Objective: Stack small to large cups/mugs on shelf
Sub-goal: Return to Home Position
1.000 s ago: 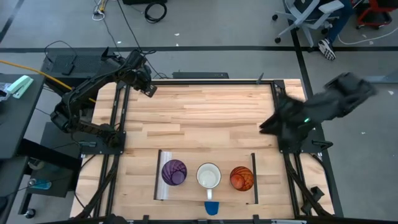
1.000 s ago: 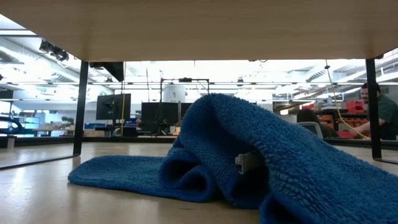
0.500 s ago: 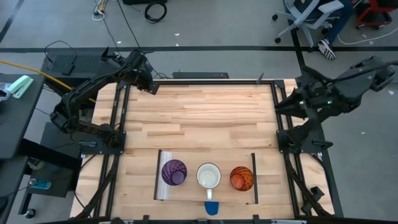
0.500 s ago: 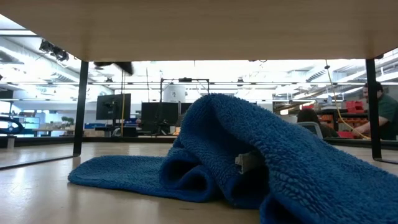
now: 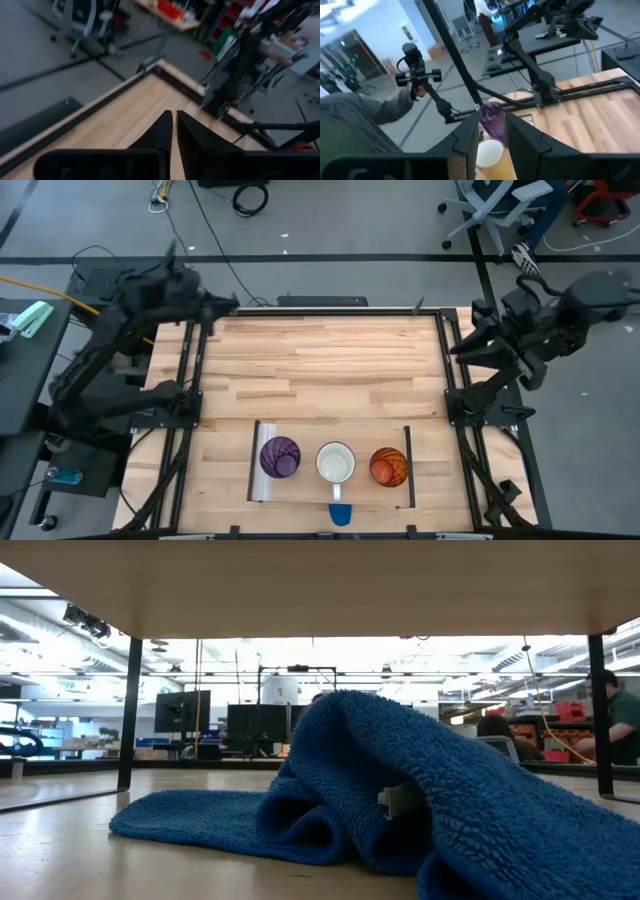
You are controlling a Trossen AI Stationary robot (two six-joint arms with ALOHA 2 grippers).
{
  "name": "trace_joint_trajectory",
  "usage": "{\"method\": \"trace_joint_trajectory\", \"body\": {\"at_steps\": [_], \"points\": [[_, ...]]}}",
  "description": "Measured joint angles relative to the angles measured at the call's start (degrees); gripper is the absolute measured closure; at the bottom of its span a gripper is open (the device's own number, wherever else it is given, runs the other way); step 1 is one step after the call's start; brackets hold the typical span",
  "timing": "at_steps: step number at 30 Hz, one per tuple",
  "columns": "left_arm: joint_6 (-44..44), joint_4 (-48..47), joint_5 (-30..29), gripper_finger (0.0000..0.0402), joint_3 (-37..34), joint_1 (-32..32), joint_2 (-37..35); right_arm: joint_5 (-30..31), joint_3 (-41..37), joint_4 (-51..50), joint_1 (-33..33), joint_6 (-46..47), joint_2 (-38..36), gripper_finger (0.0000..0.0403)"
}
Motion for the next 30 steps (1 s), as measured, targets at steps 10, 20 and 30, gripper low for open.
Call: {"method": "trace_joint_trajectory", "body": {"at_steps": [10,20,30], "points": [[1.3,-0.7,-0.2,0.0361,0.0,0.0,-9.4,-11.0,-44.0,48.3,0.0,-2.9,-19.9,0.0300],[3.1,-5.6,-7.8,0.0374,0.0,0.0,-16.6,-11.1,-72.6,76.7,0.0,-1.8,-34.8,0.0300],[1.8,-7.9,-8.9,0.0362,0.0,0.0,-25.6,-11.1,-79.8,77.1,0.0,-8.0,-50.3,0.0300]]}}
